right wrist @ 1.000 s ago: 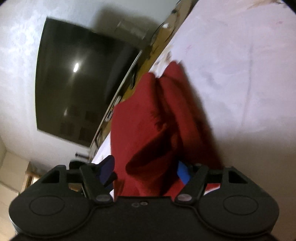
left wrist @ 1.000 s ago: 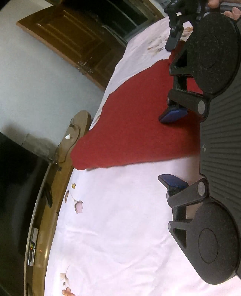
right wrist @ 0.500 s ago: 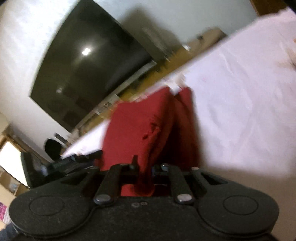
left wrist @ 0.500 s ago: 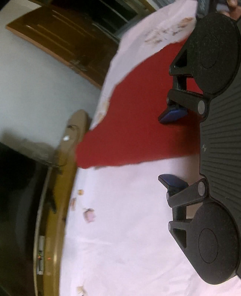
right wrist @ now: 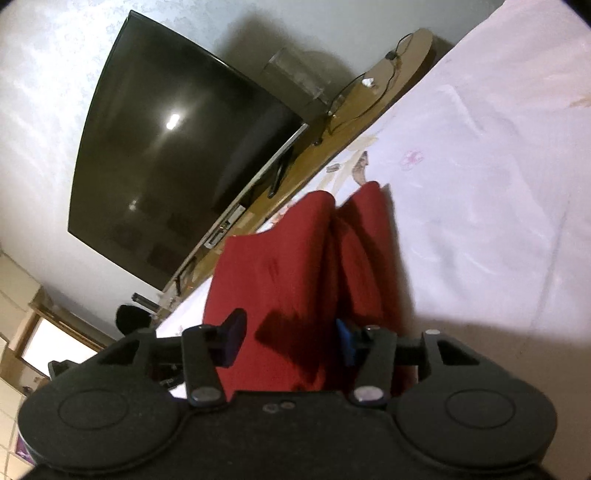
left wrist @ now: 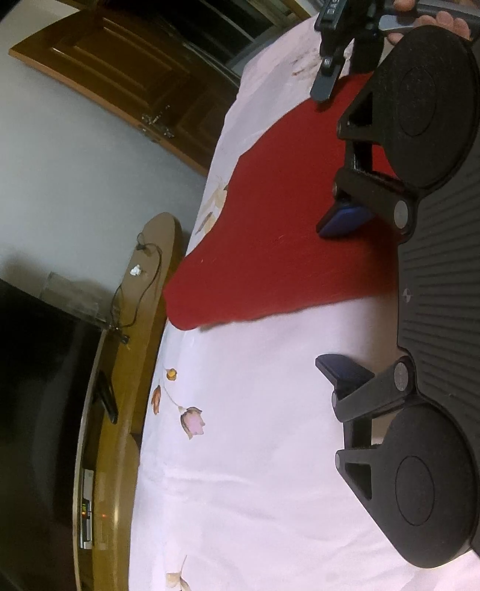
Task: Fold small clothes
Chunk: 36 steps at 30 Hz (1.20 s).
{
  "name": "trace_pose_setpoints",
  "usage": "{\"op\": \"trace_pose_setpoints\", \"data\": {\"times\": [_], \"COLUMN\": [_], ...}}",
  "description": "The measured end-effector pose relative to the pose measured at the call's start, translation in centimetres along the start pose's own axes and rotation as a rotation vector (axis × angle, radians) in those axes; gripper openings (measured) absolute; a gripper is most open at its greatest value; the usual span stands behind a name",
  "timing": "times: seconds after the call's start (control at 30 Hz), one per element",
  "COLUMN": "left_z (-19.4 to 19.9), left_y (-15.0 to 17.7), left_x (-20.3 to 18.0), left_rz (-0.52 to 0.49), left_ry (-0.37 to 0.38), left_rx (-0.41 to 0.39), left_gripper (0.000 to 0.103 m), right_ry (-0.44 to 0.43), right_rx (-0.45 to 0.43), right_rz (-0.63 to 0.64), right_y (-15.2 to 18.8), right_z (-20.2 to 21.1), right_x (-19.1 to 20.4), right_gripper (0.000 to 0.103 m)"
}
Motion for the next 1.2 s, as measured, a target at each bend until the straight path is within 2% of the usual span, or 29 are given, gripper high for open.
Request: {"op": "trace_pose_setpoints", "data": {"times": [0.07, 0.13, 0.17, 0.27, 0.4, 0.53, 0.63, 0.7, 0.8, 0.87, 0.9, 0.97, 1.03, 1.07, 1.13, 1.2], "left_z": [-0.4, -0.6, -0.7, -0.6, -0.4, -0.6, -1.9, -2.6, -2.6, -2.3, -1.6, -0.1, 0.1, -0.2, -1.3, -3.2], "left_y": [0.0, 0.2, 0.2, 0.1, -0.4, -0.7, -0.4, 0.0, 0.2, -0.1, -0.6, -1.7, -2.8, -3.4, -4.1, -4.5], "left_x": [0.1, 0.2, 0.2, -0.3, -1.9, -3.2, -3.5, -3.2, -3.0, -3.1, -3.4, -4.3, -4.9, -5.2, -5.8, -6.2], "left_rz": [0.013, 0.021, 0.022, 0.017, -0.035, -0.07, -0.088, -0.069, -0.064, -0.069, -0.087, -0.144, -0.171, -0.188, -0.222, -0.259], "left_ry": [0.004, 0.006, 0.008, 0.004, 0.015, 0.024, 0.003, -0.009, 0.001, -0.006, -0.018, -0.023, -0.014, -0.016, -0.025, -0.087], "left_rx": [0.008, 0.008, 0.007, 0.004, 0.004, 0.005, 0.047, 0.048, 0.042, 0.049, 0.026, -0.064, -0.102, -0.116, -0.1, -0.049], "left_gripper": [0.07, 0.07, 0.07, 0.07, 0.07, 0.07, 0.071, 0.08, 0.08, 0.08, 0.08, 0.08, 0.08, 0.08, 0.08, 0.08], "right_ry": [0.033, 0.078, 0.086, 0.109, 0.11, 0.107, 0.146, 0.183, 0.147, 0.144, 0.142, 0.154, 0.168, 0.166, 0.193, 0.224], "right_rx": [0.017, 0.035, 0.036, 0.02, -0.039, -0.061, -0.051, -0.017, -0.024, -0.014, -0.01, -0.064, -0.149, -0.17, -0.182, -0.182], "right_rz": [0.038, 0.089, 0.103, 0.168, 0.258, 0.268, 0.247, 0.209, 0.131, 0.145, 0.156, 0.188, 0.221, 0.226, 0.267, 0.339], "right_y": [0.2, 0.5, 0.6, 0.6, 0.6, 0.2, 0.0, 0.2, 0.4, 0.5, 0.4, -0.2, -1.2, -1.6, -2.5, -2.9], "right_z": [-0.3, -0.7, -0.6, 0.1, 2.1, 3.0, 2.6, 1.7, 1.6, 1.6, 1.8, 2.8, 3.8, 3.7, 2.7, 1.1], "right_x": [0.4, 1.1, 1.3, 2.1, 3.9, 3.9, 2.5, 0.8, -0.7, -0.5, -0.2, 0.4, 1.0, 1.2, 1.8, 2.7], "right_gripper": [0.035, 0.031, 0.021, 0.016, 0.015, 0.015, 0.015, 0.015, 0.015, 0.018, 0.019, 0.032, 0.035, 0.033, 0.03, 0.029]}}
Point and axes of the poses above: each gripper's, at about its wrist camera, not at the fingertips, and z roughly against the way its jaws point, x to its left, y to its underside, the point moved 3 cm from there along -z, roughly the way its jaws point, and after that the axes turned 2 degrees about y, right-handed, at the moved point
